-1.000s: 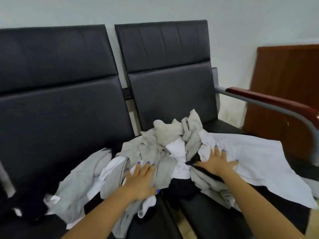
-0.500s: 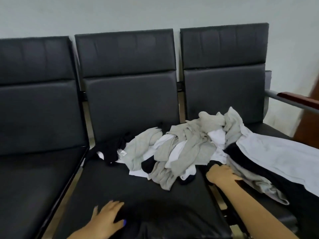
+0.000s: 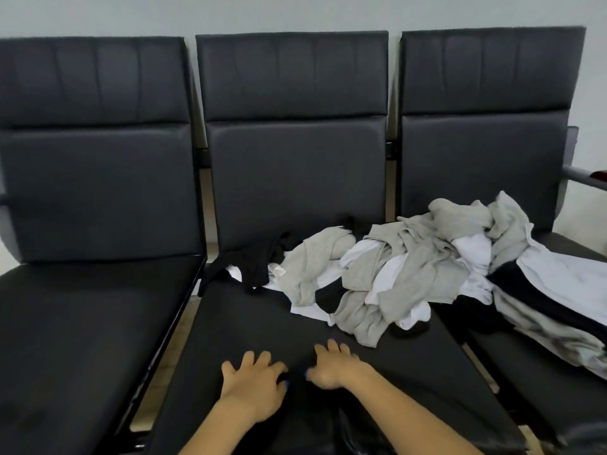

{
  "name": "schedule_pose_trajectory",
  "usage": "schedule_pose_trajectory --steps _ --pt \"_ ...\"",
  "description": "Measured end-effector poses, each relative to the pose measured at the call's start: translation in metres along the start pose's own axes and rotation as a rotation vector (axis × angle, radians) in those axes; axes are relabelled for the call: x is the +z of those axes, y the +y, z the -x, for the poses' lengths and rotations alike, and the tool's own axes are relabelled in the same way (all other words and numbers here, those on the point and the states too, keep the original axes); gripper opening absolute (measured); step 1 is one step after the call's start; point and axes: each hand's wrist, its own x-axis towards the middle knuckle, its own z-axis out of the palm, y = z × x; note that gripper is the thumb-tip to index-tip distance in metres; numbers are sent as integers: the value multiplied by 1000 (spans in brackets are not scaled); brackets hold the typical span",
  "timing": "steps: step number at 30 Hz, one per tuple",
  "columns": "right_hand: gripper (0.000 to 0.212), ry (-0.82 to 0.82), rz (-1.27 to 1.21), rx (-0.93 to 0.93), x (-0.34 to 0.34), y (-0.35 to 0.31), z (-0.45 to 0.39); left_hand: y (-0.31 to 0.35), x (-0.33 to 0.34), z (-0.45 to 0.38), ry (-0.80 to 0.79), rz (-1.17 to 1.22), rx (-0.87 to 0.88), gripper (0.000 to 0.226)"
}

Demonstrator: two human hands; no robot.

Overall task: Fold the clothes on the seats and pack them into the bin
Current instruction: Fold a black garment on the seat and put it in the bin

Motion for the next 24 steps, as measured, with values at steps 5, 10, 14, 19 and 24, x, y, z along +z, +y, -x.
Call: schedule_pose_trajectory --steps 5,10,14,19,24 --pt "57 71 92 -33 -24 0 -10 1 -3 -12 86 61 25 29" --pt "48 577 22 -87 -67 8 -24 -5 -5 -24 237 150 56 23" --pt "75 551 -14 28 -60 42 -46 -4 -4 -34 312 207 33 16" --pt "72 459 220 189 -46 71 -59 11 -1 -39 278 180 20 16" --pt "34 626 266 222 -48 76 -57 15 1 -35 278 156 59 20"
